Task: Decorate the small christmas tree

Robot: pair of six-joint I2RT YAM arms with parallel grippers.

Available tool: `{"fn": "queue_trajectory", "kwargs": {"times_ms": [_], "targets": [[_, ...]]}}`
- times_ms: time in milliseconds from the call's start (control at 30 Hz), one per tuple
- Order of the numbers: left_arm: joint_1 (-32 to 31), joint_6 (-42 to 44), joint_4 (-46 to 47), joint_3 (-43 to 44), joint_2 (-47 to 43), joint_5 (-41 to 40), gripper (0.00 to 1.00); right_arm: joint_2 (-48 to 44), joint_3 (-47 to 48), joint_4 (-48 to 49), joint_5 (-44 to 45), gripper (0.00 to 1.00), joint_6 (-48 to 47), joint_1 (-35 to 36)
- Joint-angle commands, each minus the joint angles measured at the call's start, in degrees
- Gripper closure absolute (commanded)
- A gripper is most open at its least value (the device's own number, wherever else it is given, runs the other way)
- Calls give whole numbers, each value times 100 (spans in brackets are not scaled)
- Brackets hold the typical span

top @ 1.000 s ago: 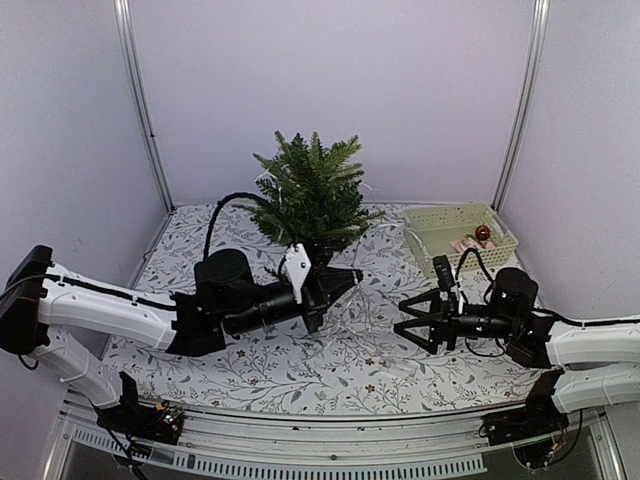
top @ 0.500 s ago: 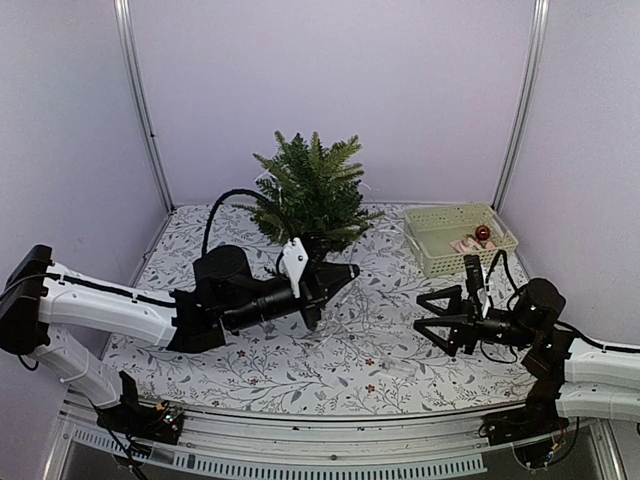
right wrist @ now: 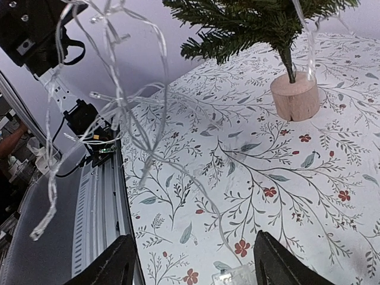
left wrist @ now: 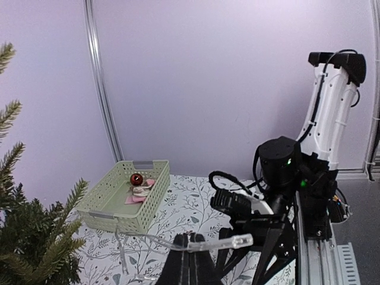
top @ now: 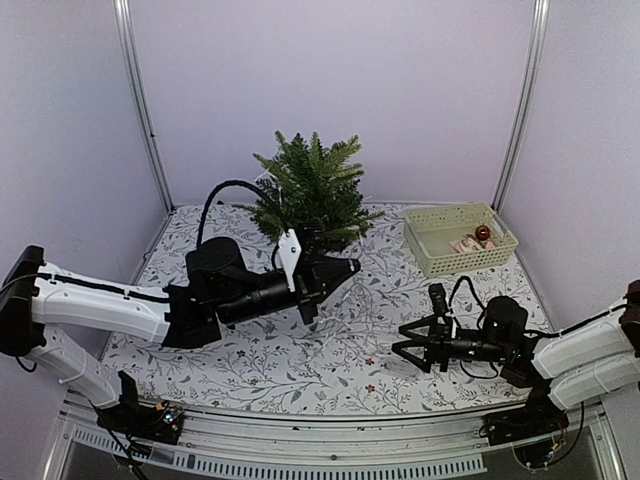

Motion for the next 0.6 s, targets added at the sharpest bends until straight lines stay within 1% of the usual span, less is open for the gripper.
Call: {"fn": "queue_trajectory", "kwargs": {"times_ms": [0,167,200,267,333,400,500,533,567], "targets": [[65,-96,-43,218,-210,157,100,1009,406,1214,158,29,-161,160],[56,-118,-120,282,-401,246,100,2006,751,1956,-11,29,-151,253],[56,-122,-141,291,-435,251,100,2123,812,2091,-66,30,-115,274],[56,-129,-205,317,-506,229,100,2342,899,2223,-153,37,-68,315],[56,-121,-248,320,-584,202,100,2450,945,2251,-179,50,-61,359],[56,-129,-285,328,-647,187,100,2497,949,2212,-160,68,-65,369],[56,-135,-368,367,-750,174,100,2344,982,1720,173,92,-107,362],[56,-123,-398,372,-791,162,100,2228,996,1380,370,97,-113,365],[56,-118,-433,373,-839,151,100,2061,993,1206,595,100,-114,355]]}}
